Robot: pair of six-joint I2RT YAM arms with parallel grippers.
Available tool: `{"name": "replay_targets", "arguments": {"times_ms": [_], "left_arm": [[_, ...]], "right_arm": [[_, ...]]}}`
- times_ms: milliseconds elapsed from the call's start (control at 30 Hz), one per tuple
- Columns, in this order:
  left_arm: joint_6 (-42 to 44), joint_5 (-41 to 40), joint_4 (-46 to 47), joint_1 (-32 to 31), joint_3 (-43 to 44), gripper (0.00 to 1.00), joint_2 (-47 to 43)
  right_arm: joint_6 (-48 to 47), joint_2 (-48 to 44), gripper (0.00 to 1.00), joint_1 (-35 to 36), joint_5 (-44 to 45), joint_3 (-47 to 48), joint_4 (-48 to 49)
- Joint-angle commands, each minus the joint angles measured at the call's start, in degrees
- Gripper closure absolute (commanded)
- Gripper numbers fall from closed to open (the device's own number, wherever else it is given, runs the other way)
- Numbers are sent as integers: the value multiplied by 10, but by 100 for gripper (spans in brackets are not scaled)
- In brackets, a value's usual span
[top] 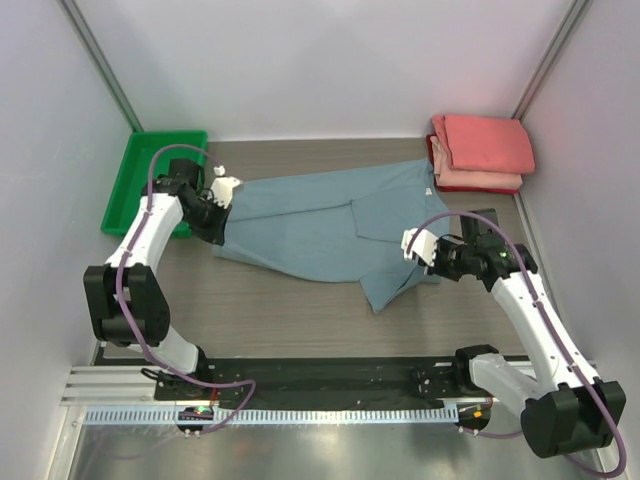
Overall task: Fold and stack the t-shirts
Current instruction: Fold the tshirt
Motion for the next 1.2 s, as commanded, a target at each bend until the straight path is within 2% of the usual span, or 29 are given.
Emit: {"name": "replay_targets", "arguments": {"times_ms": [0, 133, 333, 400, 700, 1167], "left_arm": [[-4, 28, -12, 1, -17, 100, -19], [-12, 28, 9, 1, -41, 100, -32], [-21, 24, 26, 2, -43, 100, -40], [-27, 22, 28, 27, -36, 100, -39], [-42, 15, 35, 37, 38, 100, 9], [-46, -20, 39, 38, 156, 100, 131]], "right_arm": [[111, -6, 99, -1, 19, 58, 37], [171, 25, 99, -1, 23, 105, 73], [201, 67, 99, -2, 36, 141, 126], [207, 78, 99, -3, 42, 145, 151], [232, 133, 99, -8, 59, 189, 233], [265, 321, 99, -23, 75, 306, 366]]}}
